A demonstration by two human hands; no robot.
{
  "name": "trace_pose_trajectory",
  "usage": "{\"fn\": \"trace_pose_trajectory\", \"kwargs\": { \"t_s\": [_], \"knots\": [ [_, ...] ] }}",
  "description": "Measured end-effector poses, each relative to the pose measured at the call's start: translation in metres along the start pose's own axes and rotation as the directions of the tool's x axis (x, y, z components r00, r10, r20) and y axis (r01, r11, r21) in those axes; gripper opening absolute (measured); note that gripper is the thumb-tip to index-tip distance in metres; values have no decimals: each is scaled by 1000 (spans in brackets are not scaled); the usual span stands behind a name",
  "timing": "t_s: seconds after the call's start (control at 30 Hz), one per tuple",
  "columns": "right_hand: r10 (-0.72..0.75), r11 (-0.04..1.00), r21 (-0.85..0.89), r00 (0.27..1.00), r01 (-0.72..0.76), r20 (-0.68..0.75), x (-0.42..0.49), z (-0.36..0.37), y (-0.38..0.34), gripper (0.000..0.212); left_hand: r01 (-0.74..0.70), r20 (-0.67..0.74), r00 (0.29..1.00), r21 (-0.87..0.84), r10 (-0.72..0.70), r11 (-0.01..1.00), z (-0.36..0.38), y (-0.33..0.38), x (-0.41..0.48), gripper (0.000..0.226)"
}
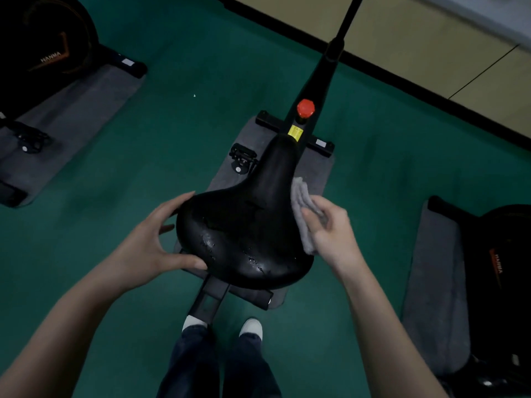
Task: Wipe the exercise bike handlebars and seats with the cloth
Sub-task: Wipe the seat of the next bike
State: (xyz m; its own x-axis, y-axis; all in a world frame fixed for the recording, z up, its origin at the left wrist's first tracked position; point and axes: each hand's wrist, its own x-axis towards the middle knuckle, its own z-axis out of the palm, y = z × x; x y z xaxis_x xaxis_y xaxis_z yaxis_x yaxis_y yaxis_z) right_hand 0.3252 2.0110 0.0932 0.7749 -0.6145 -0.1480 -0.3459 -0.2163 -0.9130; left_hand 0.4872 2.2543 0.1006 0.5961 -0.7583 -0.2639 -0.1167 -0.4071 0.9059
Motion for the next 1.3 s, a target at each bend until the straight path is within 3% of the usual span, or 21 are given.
{"fn": "trace_pose_trajectory", "kwargs": {
  "t_s": [0.1,0.2,0.3,0.37,0.43,0.47,0.57,0.67,0.77,0.87,0.93,1.03,1.2,1.3],
  "knots": [
    [-84,996,-39,994,81,-68,-31,-3,0,25,-2,-5,1000,-2,2,1000,1,1,0,106],
    [97,979,191,982,-65,-164,-49,3,11,27,-9,-13,1000,-16,9,1000,2,0,-1,106],
    [402,784,581,893,-219,-205,-59,22,15,25,-17,-18,1000,-42,17,999,3,0,-1,100],
    [529,595,782,823,-185,-207,-67,38,11,26,-18,-20,1000,-54,17,998,4,0,-1,99],
    [605,493,861,760,-123,-238,-76,51,6,27,-20,-22,1000,-58,19,998,4,-1,-1,99],
    [622,506,857,730,-99,-283,-81,57,2,27,-23,-24,999,-62,21,998,4,-1,-1,98],
    [524,767,636,648,-77,-553,-96,74,-9,25,-24,-22,1000,-77,22,997,5,-1,-3,97],
    [131,980,196,676,20,-725,-101,78,-18,34,-18,-29,999,-83,16,996,5,-1,-3,98],
    [-293,956,-199,751,216,-592,-97,74,-21,42,-26,-30,999,-81,23,996,4,-1,-4,97],
    [-479,862,-361,802,355,-356,-104,82,-26,46,-31,-39,999,-87,28,996,6,0,-5,97],
    [-547,801,-423,805,424,-231,-112,86,-26,45,-30,-55,998,-85,26,996,6,0,-7,99],
    [-564,774,-443,810,452,-160,-108,77,-28,46,-16,-98,995,-79,9,997,10,-3,-11,102],
    [-312,903,-373,923,214,-225,-38,58,-61,48,11,-179,983,-115,-32,993,20,-7,-21,101],
    [-355,870,-361,935,334,10,-15,71,-86,50,12,-202,979,-134,-39,991,26,-8,-25,99]
  ]
}}
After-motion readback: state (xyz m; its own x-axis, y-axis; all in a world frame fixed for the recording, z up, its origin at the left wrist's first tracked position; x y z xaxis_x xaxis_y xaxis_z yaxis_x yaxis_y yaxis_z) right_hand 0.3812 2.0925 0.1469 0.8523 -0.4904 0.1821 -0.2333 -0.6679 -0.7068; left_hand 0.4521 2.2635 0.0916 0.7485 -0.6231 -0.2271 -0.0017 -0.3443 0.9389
